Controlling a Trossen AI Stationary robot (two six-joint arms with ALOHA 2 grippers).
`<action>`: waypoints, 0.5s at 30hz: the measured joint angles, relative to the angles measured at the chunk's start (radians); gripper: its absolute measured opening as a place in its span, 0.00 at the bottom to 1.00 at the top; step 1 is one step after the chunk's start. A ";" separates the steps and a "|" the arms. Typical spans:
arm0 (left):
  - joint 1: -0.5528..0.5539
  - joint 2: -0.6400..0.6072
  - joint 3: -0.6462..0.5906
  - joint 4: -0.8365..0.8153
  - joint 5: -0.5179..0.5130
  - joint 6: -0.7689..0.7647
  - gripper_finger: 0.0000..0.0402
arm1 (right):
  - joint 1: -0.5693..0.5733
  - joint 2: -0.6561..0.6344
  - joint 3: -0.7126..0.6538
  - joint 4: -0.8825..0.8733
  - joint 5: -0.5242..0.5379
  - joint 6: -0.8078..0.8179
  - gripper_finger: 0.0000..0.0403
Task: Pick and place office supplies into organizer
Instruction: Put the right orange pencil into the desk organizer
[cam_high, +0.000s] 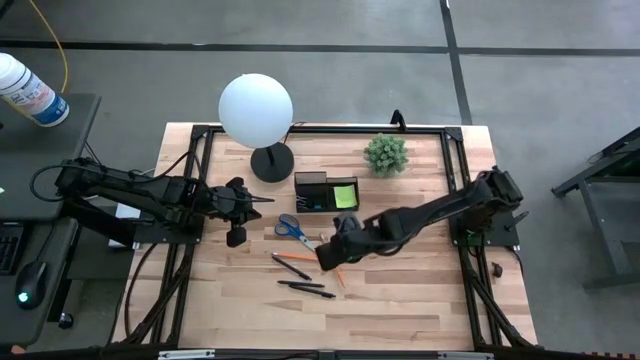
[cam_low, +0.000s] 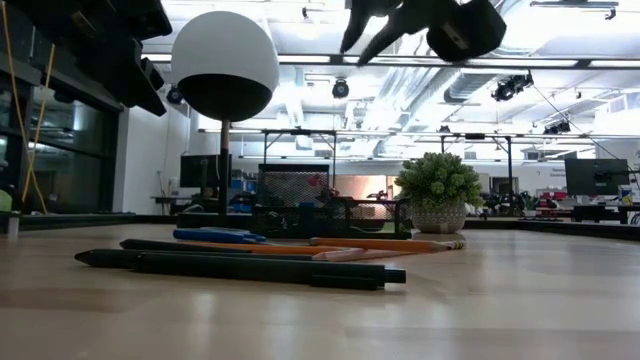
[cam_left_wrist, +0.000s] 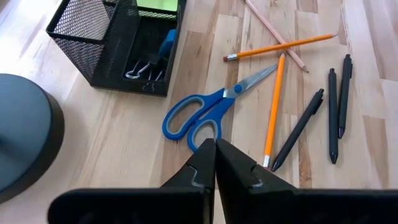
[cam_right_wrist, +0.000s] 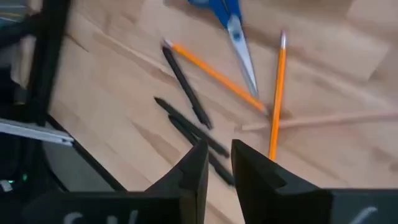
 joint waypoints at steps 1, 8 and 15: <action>0.000 0.000 0.000 0.000 0.000 0.000 0.00 | 0.001 0.019 0.000 0.009 -0.037 0.012 0.16; 0.000 0.000 0.000 -0.002 0.003 -0.007 0.00 | -0.008 0.154 0.000 0.162 -0.215 0.016 0.16; 0.000 0.000 0.000 -0.002 0.030 -0.008 0.00 | -0.021 0.180 0.000 0.190 -0.167 -0.053 0.17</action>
